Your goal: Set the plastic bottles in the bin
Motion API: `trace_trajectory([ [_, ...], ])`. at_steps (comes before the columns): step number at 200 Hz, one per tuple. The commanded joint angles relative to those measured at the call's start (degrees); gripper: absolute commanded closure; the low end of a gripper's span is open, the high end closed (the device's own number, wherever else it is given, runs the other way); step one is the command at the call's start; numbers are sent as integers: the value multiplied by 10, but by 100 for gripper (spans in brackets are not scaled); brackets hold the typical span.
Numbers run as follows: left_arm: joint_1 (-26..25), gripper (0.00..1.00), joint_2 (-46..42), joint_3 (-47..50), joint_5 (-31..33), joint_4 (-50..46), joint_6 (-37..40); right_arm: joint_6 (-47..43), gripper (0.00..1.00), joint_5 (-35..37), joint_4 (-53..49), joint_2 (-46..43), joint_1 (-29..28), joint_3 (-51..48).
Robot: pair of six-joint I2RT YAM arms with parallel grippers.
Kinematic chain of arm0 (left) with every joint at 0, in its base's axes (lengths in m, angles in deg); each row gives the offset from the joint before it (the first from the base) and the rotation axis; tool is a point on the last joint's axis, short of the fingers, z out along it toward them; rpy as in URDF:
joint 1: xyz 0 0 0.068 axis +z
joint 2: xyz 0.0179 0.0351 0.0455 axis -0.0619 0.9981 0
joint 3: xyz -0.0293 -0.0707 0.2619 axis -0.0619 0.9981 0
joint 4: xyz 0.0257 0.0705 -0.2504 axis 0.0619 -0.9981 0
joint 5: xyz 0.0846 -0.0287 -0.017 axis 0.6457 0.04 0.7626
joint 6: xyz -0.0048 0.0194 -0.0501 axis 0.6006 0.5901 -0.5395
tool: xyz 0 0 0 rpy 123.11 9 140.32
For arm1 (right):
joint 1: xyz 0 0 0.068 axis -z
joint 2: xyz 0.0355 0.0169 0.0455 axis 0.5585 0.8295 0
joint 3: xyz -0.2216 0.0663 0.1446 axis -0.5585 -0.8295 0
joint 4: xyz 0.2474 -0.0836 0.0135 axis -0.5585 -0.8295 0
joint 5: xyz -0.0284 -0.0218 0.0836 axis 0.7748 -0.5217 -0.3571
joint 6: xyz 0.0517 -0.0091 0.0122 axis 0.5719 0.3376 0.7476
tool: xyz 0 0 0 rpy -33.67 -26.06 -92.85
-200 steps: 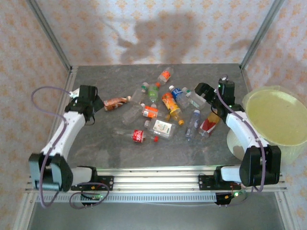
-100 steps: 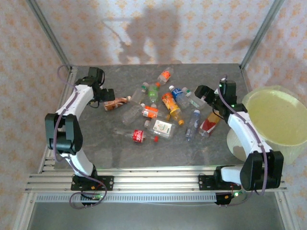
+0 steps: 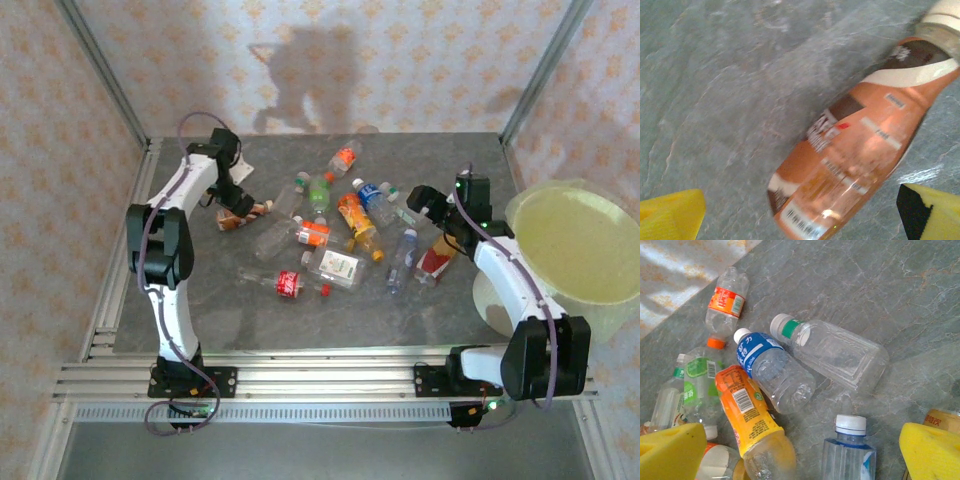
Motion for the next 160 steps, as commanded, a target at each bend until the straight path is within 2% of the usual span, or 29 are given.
trace_trajectory([
  [1, -12, 0, 19, -10, 40, -34, 75, 3, 1, 22, -16, 4, -3, 1],
  [34, -13, 0, 47, 27, 59, -8, 92, -5, 1, 34, -30, 4, -3, -1],
  [52, -10, 4, 52, 39, 56, 8, 82, -7, 1, 39, -45, 3, -3, 3],
  [85, 1, 18, 52, 64, 71, 40, 70, -3, 1, 48, -52, -5, -3, -1],
  [135, 10, 55, 15, 132, 72, 86, 48, 6, 1, 55, -31, -36, -3, -14],
  [160, 27, 60, -22, 134, 27, 84, 7, 2, 1, 45, -25, -36, -3, -12],
])
